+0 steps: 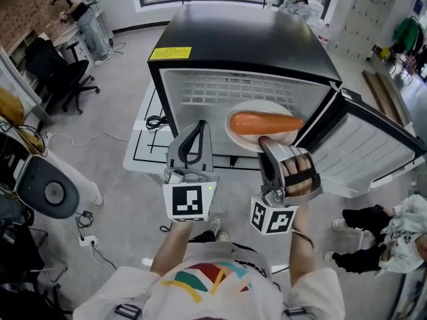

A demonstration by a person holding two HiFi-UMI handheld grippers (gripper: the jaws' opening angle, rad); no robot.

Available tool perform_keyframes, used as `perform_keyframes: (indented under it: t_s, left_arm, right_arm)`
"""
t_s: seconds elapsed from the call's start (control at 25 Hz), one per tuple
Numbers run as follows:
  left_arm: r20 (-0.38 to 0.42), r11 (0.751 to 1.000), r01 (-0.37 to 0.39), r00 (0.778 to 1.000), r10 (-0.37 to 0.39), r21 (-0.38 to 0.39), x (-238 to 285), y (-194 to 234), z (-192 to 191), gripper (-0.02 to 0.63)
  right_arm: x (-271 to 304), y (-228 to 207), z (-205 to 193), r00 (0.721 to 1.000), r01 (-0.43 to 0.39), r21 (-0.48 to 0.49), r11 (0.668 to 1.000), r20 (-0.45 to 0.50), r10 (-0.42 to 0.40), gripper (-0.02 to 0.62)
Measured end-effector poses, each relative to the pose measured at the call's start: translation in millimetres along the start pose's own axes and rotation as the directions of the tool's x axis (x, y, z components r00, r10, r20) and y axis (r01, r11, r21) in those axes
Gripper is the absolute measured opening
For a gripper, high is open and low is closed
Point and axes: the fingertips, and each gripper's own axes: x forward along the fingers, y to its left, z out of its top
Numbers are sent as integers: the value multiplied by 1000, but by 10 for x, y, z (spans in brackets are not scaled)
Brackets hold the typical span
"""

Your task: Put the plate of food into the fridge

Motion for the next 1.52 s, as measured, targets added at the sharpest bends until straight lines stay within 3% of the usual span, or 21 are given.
perform_keyframes:
  t_s: [0.16, 0.64, 1.12, 1.52]
  left_arm:
    - [-13, 998, 37, 999, -38, -57, 224, 82, -109, 6]
    - [4, 995, 71, 997, -71, -63, 624, 245, -204, 6]
    - [-6, 993, 100, 995, -101, -62, 880, 239, -316, 6]
    - [-29, 993, 97, 995, -99, -74, 966, 257, -422, 6]
  right_arm:
    - [269, -34, -26, 1000, -12, -7, 1000, -4, 12, 40]
    - [910, -76, -48, 1000, -10, -5, 1000, -5, 10, 41]
    - [1427, 52, -256, 993, -113, 10, 994, -25, 113, 44]
    - [1713, 237, -387, 970, -242, 4, 970, -23, 242, 44]
